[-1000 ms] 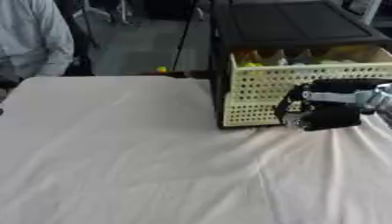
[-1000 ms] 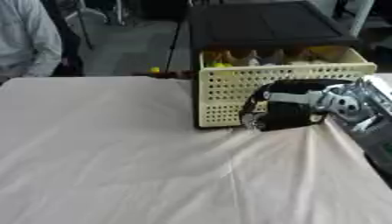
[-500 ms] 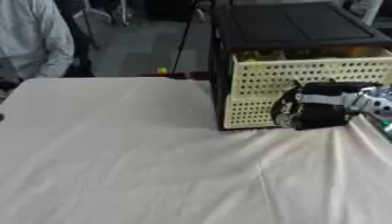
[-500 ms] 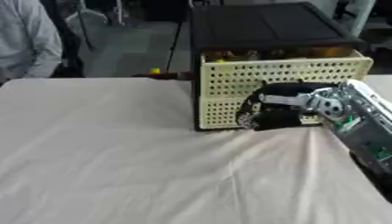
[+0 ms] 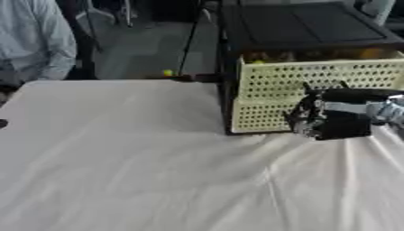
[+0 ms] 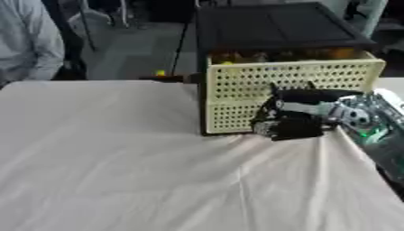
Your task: Pick up objects from table and place into drawer.
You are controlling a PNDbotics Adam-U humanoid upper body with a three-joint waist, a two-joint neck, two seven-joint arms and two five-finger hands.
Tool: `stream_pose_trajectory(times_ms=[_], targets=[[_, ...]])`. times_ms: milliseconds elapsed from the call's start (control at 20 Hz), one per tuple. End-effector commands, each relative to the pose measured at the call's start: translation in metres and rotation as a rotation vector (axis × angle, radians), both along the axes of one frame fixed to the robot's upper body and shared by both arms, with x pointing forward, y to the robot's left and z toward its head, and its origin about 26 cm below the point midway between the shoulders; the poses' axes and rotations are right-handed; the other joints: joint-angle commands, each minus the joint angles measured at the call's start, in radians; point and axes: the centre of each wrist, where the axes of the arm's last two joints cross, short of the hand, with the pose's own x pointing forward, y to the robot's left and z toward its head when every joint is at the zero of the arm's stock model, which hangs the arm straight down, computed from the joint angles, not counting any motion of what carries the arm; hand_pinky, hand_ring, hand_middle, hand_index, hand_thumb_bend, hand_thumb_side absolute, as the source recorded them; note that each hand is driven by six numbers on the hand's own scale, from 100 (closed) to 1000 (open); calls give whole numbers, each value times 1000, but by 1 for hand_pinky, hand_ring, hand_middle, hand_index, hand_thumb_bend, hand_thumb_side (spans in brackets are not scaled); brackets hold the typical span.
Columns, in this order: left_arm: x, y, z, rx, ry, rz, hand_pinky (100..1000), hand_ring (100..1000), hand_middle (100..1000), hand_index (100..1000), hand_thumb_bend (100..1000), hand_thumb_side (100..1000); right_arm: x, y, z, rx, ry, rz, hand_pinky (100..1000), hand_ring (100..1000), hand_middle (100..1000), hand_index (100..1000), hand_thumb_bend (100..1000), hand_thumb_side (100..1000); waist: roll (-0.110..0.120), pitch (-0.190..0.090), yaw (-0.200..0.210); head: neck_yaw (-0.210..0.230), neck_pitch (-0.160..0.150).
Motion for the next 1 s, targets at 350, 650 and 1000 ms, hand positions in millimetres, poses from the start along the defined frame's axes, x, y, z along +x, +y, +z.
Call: stream_pose_trajectory(times_ms=[350, 650, 1000], targets=[[-2, -4, 5, 21, -14, -32, 503, 710, 739, 1000, 239, 1000, -4, -3, 18, -3, -77, -24, 484, 745, 803, 858, 100, 1000, -4, -16, 6, -4, -20], [-2, -5, 4, 21, -9, -40, 504, 711, 743, 1000, 233, 1000, 3, -5, 19, -8, -87, -56, 532, 782, 841, 870, 100, 1000, -7, -12, 13, -8, -25], [-2, -6, 4, 26, -9, -50, 504, 712, 743, 1000, 231, 1000, 15, -6, 20, 21, -101, -66, 540, 785, 848, 871, 100, 1000, -8, -7, 22, -18, -31]])
